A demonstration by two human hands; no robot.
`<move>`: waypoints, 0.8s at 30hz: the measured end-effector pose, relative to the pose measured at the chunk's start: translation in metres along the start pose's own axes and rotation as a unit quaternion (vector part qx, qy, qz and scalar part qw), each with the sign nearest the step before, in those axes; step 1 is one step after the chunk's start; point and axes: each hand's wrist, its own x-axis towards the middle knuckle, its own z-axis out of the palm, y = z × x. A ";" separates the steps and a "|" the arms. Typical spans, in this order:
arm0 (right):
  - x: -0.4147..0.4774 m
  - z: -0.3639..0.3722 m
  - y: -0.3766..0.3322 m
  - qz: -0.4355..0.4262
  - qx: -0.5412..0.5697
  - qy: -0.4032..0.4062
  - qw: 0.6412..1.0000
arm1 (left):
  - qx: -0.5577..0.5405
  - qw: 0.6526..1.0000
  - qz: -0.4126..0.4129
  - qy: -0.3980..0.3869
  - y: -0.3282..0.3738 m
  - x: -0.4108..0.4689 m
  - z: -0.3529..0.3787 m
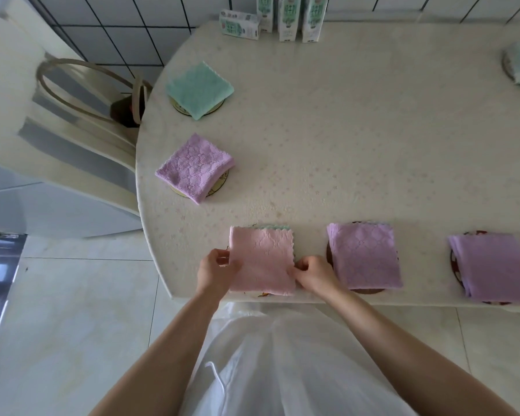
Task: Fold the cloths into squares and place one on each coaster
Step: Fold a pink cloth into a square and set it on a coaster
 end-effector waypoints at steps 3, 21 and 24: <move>0.001 -0.001 -0.003 -0.007 -0.047 -0.002 0.999 | 0.012 1.000 -0.018 0.020 -0.004 0.005 -0.003; 0.063 -0.044 -0.121 -0.111 -0.113 0.069 0.985 | -0.124 0.990 -0.054 0.045 0.050 0.081 -0.079; 0.081 -0.033 -0.158 -0.116 -0.086 0.077 0.987 | -0.210 0.972 -0.099 0.033 0.062 0.103 -0.098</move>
